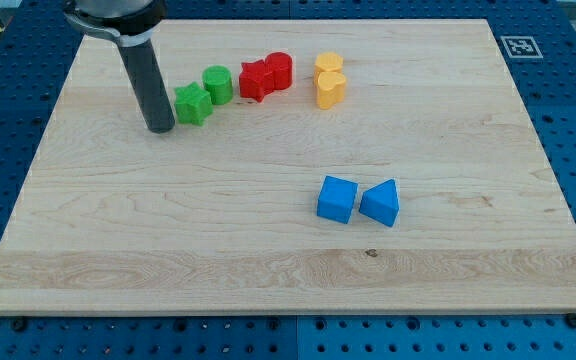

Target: Point your arm at the blue triangle

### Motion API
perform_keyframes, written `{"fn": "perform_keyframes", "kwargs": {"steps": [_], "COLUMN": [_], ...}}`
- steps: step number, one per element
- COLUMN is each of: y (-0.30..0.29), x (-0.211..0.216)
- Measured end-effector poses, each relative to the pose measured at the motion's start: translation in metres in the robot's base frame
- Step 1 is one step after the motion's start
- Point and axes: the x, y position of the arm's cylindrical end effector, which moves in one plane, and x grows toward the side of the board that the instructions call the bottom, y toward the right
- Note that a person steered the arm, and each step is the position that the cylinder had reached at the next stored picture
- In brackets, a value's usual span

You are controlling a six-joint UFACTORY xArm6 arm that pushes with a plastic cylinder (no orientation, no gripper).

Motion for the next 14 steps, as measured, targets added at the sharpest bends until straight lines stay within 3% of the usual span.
{"fn": "perform_keyframes", "kwargs": {"steps": [1, 3, 5, 7, 10, 14], "y": [0.002, 0.04, 0.098, 0.175, 0.293, 0.3], "x": [0.013, 0.091, 0.153, 0.184, 0.185, 0.129]}}
